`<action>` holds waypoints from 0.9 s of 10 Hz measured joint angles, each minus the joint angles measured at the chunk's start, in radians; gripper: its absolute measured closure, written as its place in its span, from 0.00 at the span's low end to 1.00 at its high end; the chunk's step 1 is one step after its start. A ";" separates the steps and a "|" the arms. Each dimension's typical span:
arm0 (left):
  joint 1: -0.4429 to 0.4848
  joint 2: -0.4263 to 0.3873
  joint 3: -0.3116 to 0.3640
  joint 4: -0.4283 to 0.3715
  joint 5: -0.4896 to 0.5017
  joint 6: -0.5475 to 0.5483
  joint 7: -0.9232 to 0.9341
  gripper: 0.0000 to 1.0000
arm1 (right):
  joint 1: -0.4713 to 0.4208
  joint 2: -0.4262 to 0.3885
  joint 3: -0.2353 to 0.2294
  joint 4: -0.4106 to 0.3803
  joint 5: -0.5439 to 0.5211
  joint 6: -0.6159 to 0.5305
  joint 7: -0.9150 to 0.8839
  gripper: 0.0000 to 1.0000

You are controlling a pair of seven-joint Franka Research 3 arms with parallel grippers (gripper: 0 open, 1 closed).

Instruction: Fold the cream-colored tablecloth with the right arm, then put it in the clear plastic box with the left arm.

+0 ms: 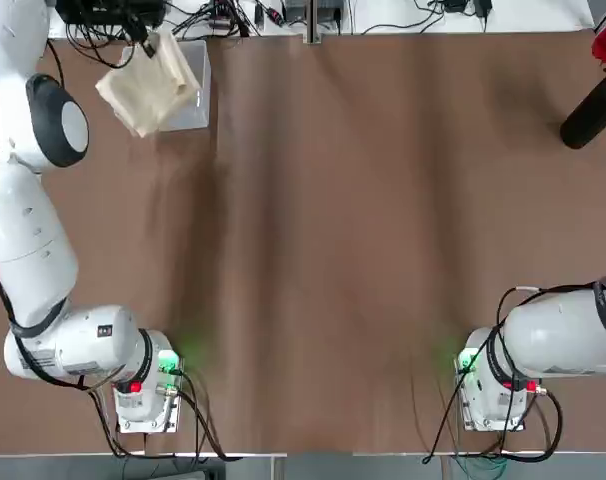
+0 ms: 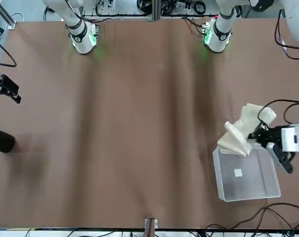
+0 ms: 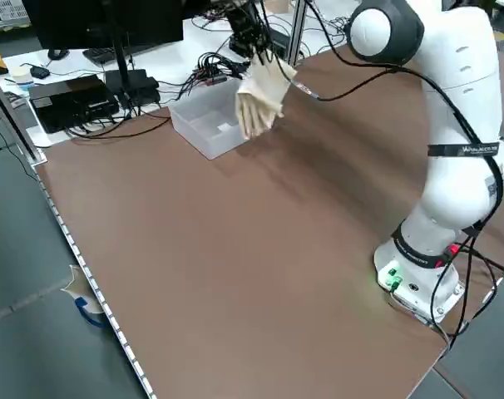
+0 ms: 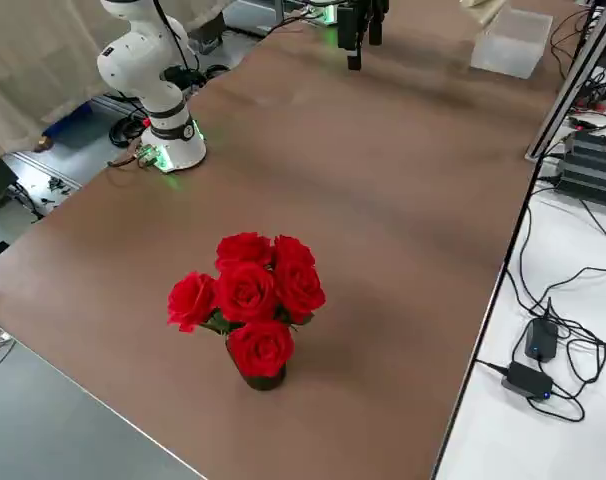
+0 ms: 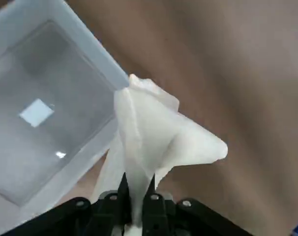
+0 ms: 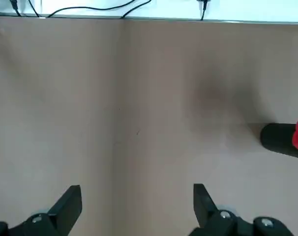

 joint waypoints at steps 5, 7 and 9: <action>-0.073 0.129 0.083 0.081 0.032 0.084 0.063 0.87 | 0.000 0.000 0.000 0.000 0.000 0.000 -0.008 0.00; -0.074 0.157 0.089 0.084 0.035 0.153 0.076 0.87 | 0.000 0.000 0.000 0.000 0.000 0.000 -0.011 0.00; -0.073 0.182 0.097 0.084 0.077 0.237 0.105 0.87 | 0.000 0.000 0.002 -0.001 0.000 0.000 -0.012 0.00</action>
